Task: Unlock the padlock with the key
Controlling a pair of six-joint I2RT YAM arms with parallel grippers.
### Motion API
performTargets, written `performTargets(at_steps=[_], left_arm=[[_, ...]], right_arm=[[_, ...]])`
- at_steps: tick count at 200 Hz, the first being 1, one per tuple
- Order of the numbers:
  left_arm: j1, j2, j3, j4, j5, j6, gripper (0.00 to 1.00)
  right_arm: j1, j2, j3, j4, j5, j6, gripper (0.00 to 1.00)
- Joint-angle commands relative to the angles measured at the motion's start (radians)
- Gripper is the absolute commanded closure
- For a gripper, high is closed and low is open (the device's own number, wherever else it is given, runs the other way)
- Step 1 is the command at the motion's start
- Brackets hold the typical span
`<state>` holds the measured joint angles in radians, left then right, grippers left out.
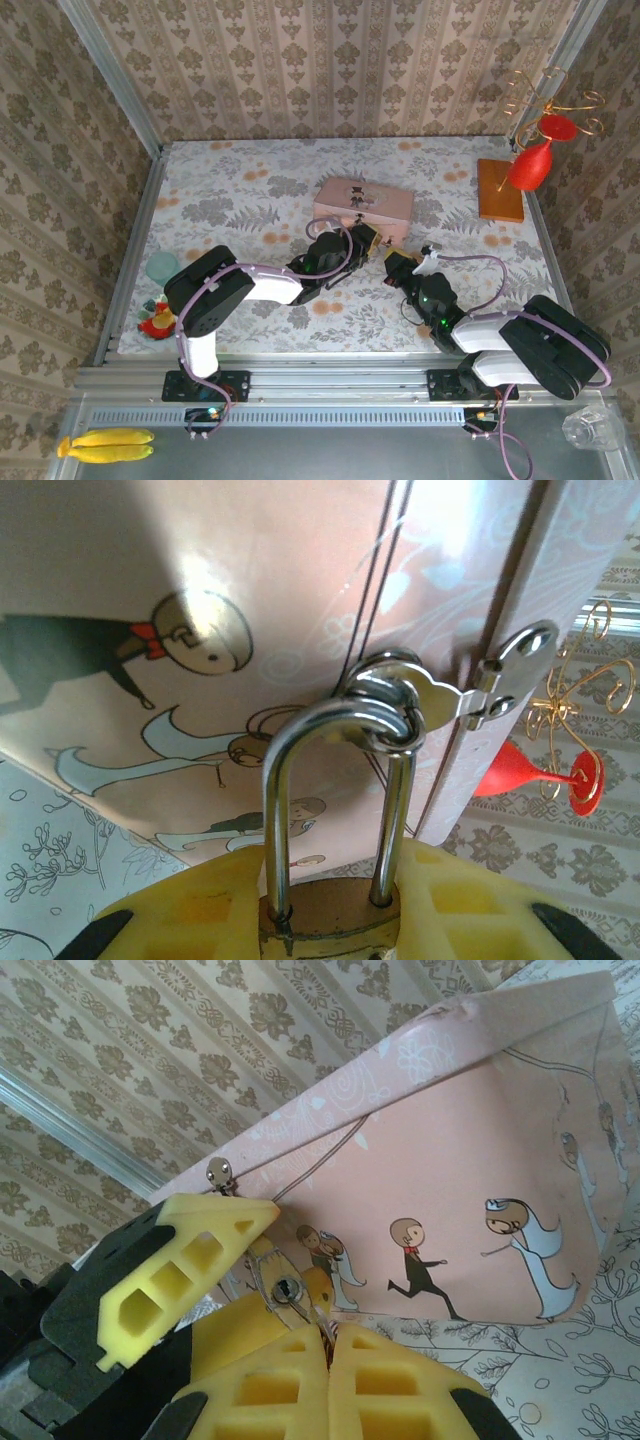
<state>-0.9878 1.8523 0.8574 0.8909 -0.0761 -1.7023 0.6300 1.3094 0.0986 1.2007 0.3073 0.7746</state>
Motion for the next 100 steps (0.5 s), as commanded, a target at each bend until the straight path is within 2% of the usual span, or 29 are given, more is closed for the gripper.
performTargets(at_steps=[1, 100], left_arm=[[-0.018, -0.032, 0.014, 0.155, 0.012, -0.011, 1.0], [-0.035, -0.046, 0.016, 0.152, 0.015, -0.005, 1.0]], right_arm=[[-0.007, 0.008, 0.027, 0.04, 0.014, -0.025, 1.0], [-0.014, 0.007, 0.027, 0.04, 0.015, -0.024, 1.0]])
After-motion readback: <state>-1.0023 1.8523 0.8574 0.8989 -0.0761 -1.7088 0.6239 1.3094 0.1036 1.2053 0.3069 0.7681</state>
